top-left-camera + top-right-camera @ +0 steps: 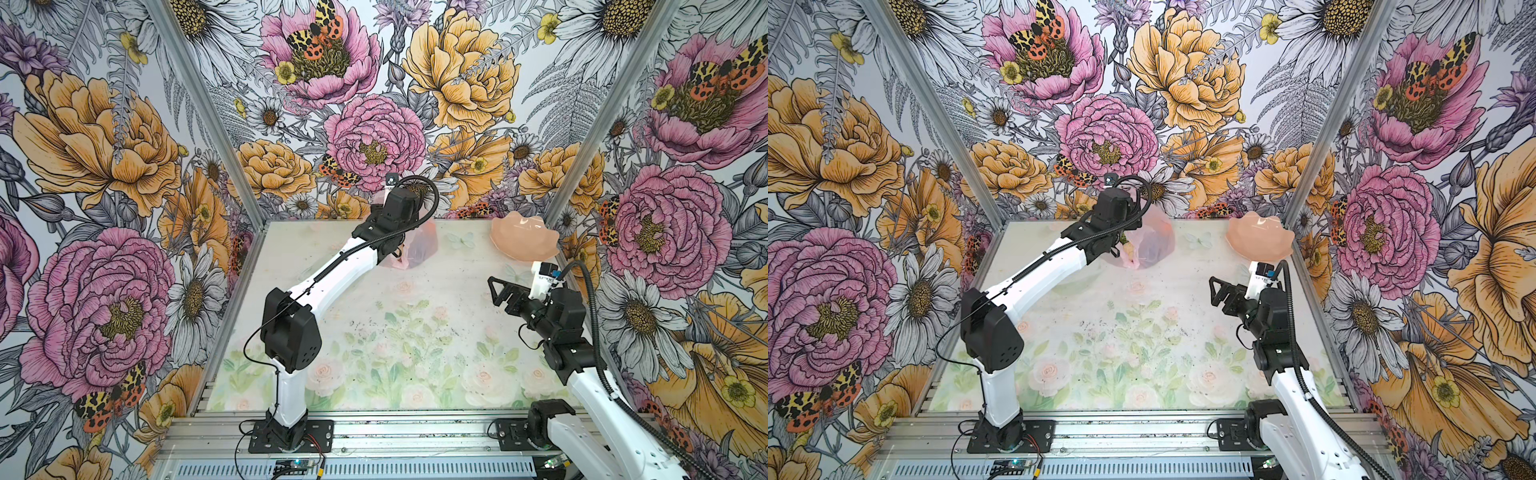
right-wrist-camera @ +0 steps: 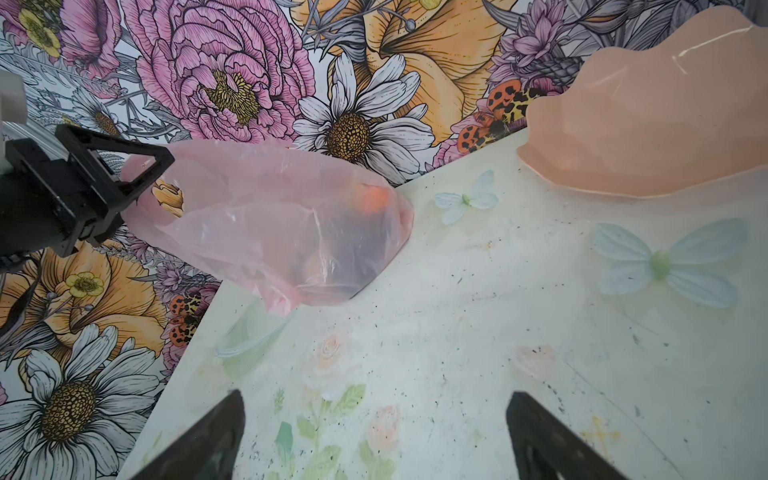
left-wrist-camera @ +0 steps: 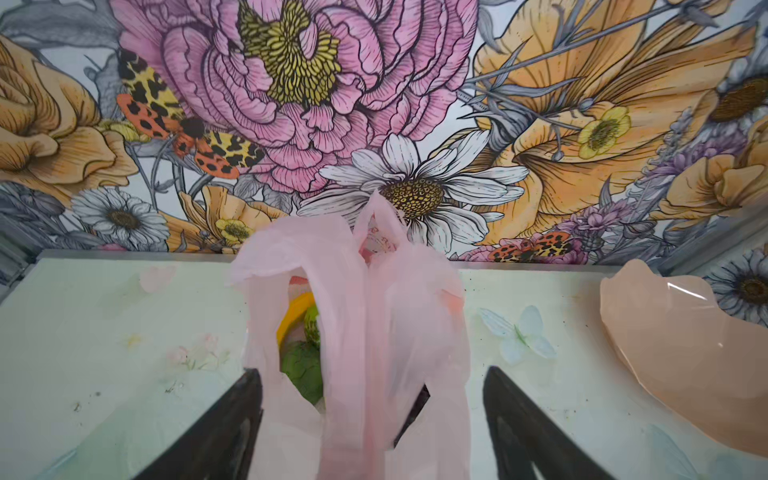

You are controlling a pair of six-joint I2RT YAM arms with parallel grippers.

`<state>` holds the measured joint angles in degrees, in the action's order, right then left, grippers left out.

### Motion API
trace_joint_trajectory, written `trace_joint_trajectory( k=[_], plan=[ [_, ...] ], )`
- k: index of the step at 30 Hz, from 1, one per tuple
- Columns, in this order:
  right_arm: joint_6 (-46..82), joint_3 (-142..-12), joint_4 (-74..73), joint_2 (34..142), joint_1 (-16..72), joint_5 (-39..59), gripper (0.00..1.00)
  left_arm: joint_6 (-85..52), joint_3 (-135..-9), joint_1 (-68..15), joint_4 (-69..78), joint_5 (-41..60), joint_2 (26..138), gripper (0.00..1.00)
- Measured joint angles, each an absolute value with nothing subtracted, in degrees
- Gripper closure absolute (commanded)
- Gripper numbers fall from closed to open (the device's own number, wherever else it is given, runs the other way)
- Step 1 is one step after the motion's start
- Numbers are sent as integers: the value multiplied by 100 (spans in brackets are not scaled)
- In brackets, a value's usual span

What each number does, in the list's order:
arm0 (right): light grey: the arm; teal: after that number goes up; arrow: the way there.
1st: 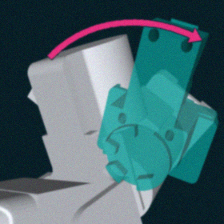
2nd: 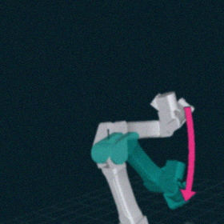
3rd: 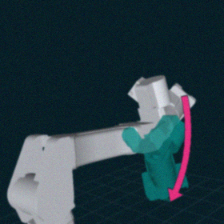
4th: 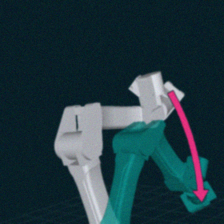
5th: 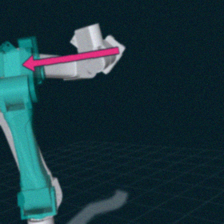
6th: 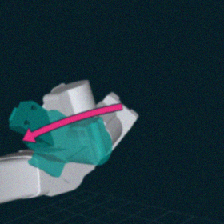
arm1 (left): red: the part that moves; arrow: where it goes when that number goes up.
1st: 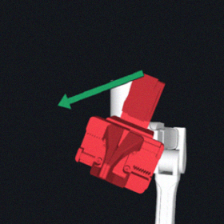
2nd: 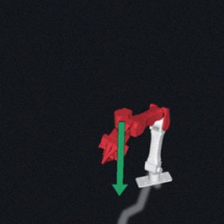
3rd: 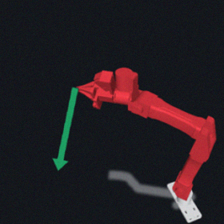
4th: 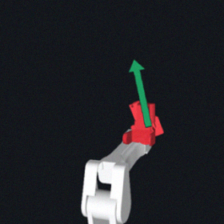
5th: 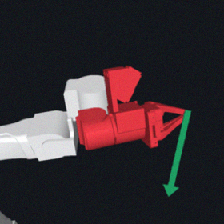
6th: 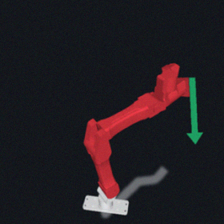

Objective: Take the fake fruits out of the plastic bag
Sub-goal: 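Reach the left gripper to the pink bag's handle while the right gripper approaches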

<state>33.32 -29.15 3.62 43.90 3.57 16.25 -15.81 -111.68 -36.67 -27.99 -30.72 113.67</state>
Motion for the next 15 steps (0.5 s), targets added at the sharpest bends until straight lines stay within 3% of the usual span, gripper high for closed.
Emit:
trace_joint_trajectory(
  k=[10, 15],
  plan=[
    [3330, -2915, 471, 4593, 381, 1520, 1, -1848, -11904, -3566, -3924, -2923, 12077, 92],
    [3332, -2915, 563, 4670, 397, 1516, 1, -2032, -12339, -3175, -4080, -2650, 12077, 100]
  ],
)
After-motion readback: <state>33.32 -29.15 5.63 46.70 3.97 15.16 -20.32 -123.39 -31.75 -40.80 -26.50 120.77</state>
